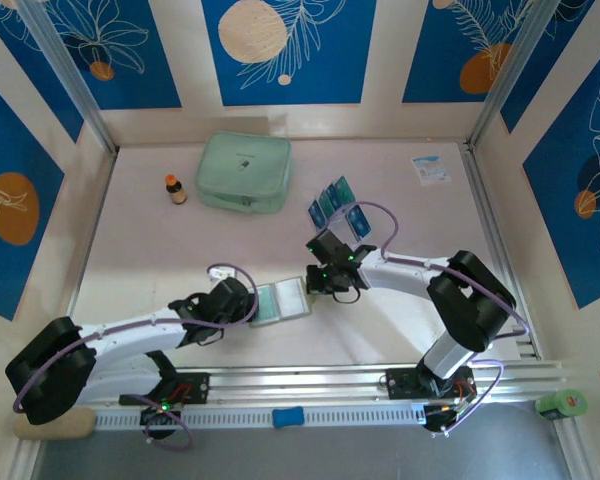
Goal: Put the credit cards into the card holder
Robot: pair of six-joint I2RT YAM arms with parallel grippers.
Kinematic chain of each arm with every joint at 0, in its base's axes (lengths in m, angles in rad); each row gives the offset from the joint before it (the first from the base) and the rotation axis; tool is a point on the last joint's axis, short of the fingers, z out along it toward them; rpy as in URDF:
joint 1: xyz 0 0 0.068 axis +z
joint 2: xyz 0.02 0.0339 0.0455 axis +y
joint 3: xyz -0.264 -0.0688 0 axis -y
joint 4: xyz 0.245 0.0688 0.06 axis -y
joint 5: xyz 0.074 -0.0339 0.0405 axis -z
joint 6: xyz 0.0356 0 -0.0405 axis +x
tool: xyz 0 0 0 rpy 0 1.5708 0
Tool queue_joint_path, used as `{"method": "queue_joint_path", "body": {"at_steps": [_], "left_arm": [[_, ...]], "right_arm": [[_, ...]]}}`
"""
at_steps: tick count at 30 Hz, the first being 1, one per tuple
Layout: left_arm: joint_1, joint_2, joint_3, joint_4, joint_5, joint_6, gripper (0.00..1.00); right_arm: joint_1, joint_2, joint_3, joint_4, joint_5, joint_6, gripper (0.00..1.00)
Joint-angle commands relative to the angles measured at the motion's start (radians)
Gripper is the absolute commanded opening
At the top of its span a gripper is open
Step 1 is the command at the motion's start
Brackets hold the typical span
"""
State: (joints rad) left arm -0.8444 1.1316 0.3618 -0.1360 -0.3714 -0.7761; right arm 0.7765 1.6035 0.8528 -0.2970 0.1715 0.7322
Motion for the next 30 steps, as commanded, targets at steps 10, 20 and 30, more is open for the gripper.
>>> {"method": "queue_joint_path", "body": {"at_steps": [10, 20, 30], "left_arm": [[0.010, 0.009, 0.083, -0.004, 0.036, 0.041, 0.90], [0.009, 0.020, 0.056, 0.002, 0.025, 0.035, 0.90], [0.010, 0.023, 0.026, 0.008, 0.013, 0.029, 0.90]], "right_arm": [[-0.031, -0.164, -0.142, -0.010, 0.025, 0.079, 0.07], [-0.033, -0.268, -0.087, -0.040, -0.006, 0.060, 0.32], [0.038, -0.144, -0.019, 0.097, -0.106, 0.081, 0.00]]}}
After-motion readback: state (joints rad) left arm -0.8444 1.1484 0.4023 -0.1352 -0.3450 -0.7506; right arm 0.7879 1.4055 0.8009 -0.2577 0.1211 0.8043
